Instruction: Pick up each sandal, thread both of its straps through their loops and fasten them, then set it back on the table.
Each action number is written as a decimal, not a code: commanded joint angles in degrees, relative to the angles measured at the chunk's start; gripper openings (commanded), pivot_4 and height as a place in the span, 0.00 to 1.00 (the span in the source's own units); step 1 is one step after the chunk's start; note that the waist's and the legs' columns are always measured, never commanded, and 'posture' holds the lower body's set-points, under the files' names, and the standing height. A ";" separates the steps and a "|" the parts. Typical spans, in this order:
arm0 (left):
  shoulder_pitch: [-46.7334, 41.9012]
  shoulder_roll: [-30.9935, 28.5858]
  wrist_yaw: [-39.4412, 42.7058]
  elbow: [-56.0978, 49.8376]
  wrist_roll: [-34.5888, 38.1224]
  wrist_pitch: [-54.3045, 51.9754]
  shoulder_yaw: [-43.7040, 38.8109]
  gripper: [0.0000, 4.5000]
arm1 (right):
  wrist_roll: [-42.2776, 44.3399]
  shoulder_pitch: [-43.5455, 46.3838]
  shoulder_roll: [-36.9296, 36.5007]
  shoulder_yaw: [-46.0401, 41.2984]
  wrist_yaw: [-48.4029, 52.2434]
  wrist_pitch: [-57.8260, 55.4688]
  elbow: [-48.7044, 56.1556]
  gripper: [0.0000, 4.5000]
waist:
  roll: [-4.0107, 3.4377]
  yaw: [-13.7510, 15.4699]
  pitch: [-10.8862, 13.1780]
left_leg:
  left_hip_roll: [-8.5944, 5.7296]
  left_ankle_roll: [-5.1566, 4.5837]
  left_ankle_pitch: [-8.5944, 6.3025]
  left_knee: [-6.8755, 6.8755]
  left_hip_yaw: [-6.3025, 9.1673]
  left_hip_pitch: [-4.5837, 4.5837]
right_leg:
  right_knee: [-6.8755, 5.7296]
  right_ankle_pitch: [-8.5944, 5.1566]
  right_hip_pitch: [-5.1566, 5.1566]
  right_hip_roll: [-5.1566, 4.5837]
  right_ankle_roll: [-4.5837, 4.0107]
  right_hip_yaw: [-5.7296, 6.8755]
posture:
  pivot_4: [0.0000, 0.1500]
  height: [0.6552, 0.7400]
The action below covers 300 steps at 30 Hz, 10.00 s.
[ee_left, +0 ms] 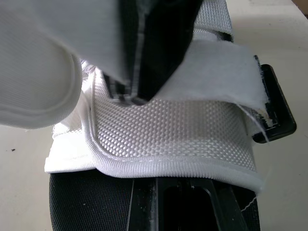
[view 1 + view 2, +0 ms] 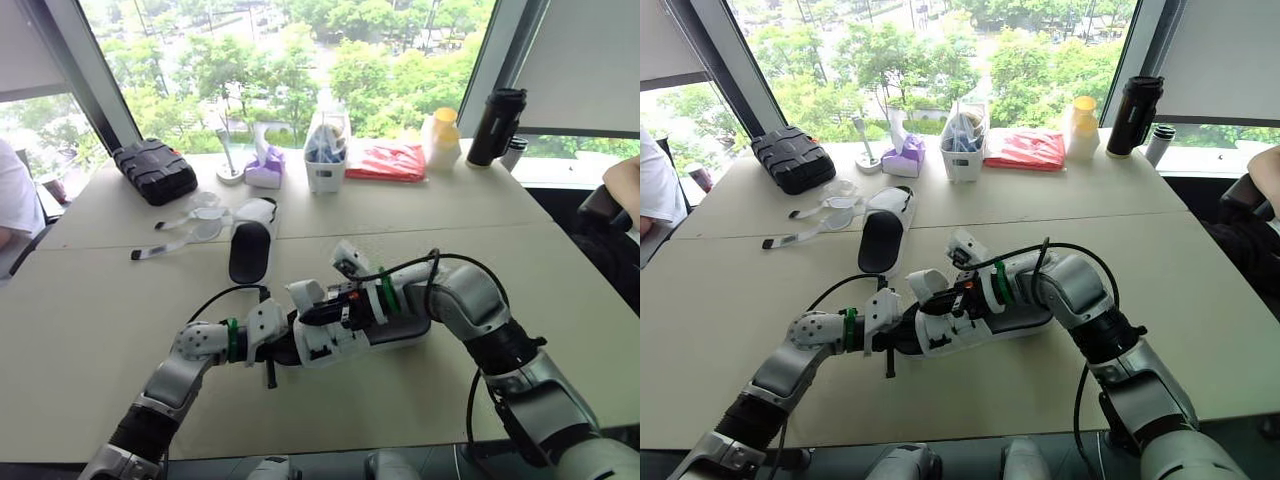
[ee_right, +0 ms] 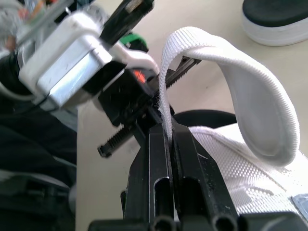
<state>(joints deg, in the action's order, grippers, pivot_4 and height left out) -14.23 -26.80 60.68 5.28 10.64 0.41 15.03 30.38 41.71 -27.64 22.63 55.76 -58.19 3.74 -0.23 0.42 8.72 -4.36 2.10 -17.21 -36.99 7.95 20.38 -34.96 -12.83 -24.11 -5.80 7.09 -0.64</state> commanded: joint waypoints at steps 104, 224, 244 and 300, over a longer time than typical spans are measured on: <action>4.79 -1.33 -0.67 1.86 -3.77 -4.20 4.14 0.00 | 5.41 -16.58 -3.06 -0.78 -6.18 -5.90 15.33 0.49 | -0.01 0.23 0.17 | 0.21 -0.16 -0.13 0.18 0.02 0.02 | 0.80 0.01 0.29 0.11 -0.09 0.16 | 1.00 1.00; 2.83 -0.84 -2.15 6.86 -7.30 -1.76 9.16 0.00 | -17.75 20.43 10.34 2.26 19.96 1.51 -36.68 0.01 | -0.60 0.97 -0.38 | -0.80 -0.57 -0.61 -0.04 0.20 -0.41 | 0.69 -0.12 0.64 -0.70 0.35 0.13 | 1.00 1.00; 1.99 -2.28 -0.38 8.61 -9.29 0.05 11.01 0.00 | -5.00 21.78 3.45 -10.34 11.37 -9.24 -14.97 0.01 | -0.57 0.38 -0.35 | -0.82 -0.57 -0.56 -0.13 0.22 -0.15 | 0.67 -0.12 0.65 -0.75 0.37 0.14 | 1.00 1.00; 7.60 -12.54 0.72 -14.17 7.37 -6.69 -5.93 0.00 | -36.87 -5.99 -16.72 -7.63 -1.17 80.29 -15.73 0.99 | 0.22 -2.83 0.65 | -0.67 -0.05 -0.24 0.85 -0.22 0.10 | 0.61 -0.22 -0.37 -0.60 0.33 -0.30 | 1.00 1.00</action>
<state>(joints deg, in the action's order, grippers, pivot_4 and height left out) -7.49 -37.90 60.82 -7.22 16.48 -4.09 11.53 -7.31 36.11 -43.91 16.44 54.43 17.51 -13.72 -0.01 -2.41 9.37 -5.02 2.05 -17.46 -36.12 7.74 20.50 -34.33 -13.05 -24.48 -6.39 7.41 -0.94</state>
